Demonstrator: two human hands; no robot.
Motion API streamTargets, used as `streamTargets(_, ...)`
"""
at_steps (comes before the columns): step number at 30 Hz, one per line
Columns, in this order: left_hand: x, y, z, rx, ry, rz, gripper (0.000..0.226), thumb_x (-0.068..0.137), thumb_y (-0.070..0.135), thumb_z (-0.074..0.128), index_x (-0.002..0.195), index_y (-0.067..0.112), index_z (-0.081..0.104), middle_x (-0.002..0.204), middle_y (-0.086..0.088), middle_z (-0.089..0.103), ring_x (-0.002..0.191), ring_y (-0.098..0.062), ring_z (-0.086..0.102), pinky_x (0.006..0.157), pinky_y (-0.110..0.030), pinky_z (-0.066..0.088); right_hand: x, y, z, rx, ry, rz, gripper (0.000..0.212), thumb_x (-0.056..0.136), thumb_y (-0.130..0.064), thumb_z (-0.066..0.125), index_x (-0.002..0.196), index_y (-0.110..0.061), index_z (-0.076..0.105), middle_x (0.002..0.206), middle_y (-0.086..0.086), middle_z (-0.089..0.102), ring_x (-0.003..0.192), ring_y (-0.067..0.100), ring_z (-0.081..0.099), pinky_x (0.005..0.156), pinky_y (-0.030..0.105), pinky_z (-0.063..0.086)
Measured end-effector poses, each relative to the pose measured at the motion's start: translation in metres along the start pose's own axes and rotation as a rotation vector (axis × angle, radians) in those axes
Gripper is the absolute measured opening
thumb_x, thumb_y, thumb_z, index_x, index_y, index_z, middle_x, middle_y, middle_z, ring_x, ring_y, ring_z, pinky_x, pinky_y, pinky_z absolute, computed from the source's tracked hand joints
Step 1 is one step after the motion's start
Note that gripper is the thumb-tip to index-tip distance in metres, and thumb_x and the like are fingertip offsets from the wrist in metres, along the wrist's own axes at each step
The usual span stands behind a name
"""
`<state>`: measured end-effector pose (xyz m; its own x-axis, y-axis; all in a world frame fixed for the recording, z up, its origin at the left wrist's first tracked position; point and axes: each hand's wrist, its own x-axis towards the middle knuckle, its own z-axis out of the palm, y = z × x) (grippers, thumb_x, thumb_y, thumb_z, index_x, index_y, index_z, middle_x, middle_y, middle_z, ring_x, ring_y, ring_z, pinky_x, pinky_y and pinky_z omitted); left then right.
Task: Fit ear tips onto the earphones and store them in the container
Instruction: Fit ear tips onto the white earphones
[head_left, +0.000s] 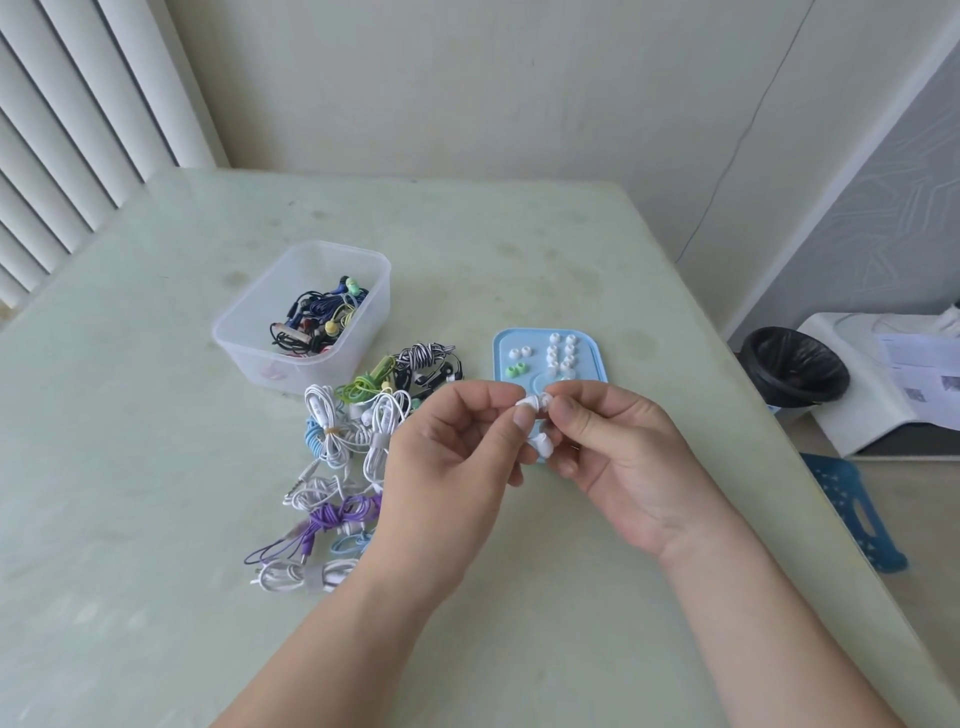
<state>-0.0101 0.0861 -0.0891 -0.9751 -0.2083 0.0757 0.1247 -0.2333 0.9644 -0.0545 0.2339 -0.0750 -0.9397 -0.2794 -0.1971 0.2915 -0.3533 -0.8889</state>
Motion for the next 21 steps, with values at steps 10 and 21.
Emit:
streamTargets(10,-0.002,0.002,0.002,0.066,0.057,0.007,0.005,0.095,0.009,0.072,0.097,0.008,0.068,0.07,0.001,0.073,0.061,-0.009,0.067,0.053,-0.017,0.048,-0.003,0.007,0.006,0.06,0.015,-0.032,0.014,0.075,-0.005,0.072,0.084,-0.011,0.081,0.09,0.013,0.074,0.072,0.022,0.065,0.055,0.028,0.041)
streamTargets(21,-0.001,0.003,0.003,0.061,0.053,0.002,0.005,0.096,0.005,0.071,0.094,0.006,0.066,0.069,-0.001,0.073,0.06,-0.01,0.067,0.054,-0.018,0.049,-0.003,0.014,0.012,0.008,0.059,-0.108,0.011,0.079,-0.009,0.073,0.087,-0.01,0.081,0.082,0.016,0.071,0.069,0.026,0.061,0.057,0.029,0.043)
